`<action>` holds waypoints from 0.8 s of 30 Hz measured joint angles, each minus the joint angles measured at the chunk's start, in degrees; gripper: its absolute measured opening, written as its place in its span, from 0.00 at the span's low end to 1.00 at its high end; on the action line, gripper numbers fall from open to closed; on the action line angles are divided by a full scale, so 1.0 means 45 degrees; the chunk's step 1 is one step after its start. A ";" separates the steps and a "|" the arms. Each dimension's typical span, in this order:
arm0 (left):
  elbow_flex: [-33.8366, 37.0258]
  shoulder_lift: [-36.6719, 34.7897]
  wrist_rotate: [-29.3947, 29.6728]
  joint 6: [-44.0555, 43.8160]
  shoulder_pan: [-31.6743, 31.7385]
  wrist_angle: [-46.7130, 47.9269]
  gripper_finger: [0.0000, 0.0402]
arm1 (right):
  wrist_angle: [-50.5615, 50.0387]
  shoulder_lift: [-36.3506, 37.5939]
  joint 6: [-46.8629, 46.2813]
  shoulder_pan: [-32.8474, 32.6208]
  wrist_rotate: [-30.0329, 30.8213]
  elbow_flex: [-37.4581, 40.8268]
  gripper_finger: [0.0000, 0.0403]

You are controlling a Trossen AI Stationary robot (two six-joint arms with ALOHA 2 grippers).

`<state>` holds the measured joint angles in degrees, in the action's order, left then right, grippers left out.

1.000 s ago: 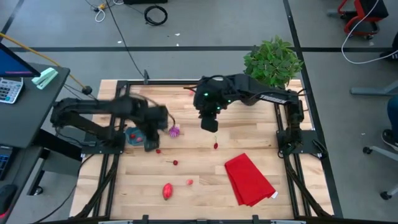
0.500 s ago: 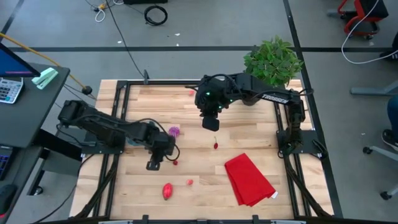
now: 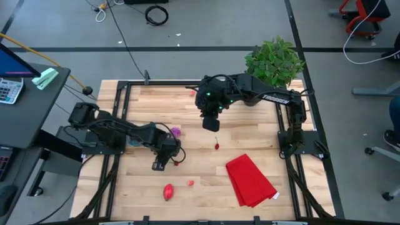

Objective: Pick and placing Produce into tupperware
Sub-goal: Put the top left red cherry into the blue bin

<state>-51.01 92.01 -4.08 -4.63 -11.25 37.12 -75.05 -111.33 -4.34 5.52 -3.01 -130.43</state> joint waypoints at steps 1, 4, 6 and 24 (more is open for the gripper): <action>-0.0012 0.0153 -0.0005 0.0007 0.0037 -0.0169 0.41 | 0.0023 0.0000 0.0000 0.0000 0.0000 0.0000 0.24; -0.0003 0.0470 0.0007 -0.0014 0.0050 0.0028 0.40 | 0.0044 0.0000 0.0000 0.0000 0.0000 0.0000 0.24; -0.0003 0.0671 0.0007 -0.0012 0.0045 0.0106 0.39 | 0.0049 0.0000 -0.0009 0.0000 -0.0001 0.0000 0.24; -0.0008 0.0778 0.0209 -0.0428 0.0045 0.0388 0.13 | 0.0088 0.0000 0.0015 0.0000 0.0000 0.0000 0.24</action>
<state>-51.05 95.51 -3.14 -6.56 -11.05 38.86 -74.65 -111.33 -4.27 5.52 -3.01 -130.43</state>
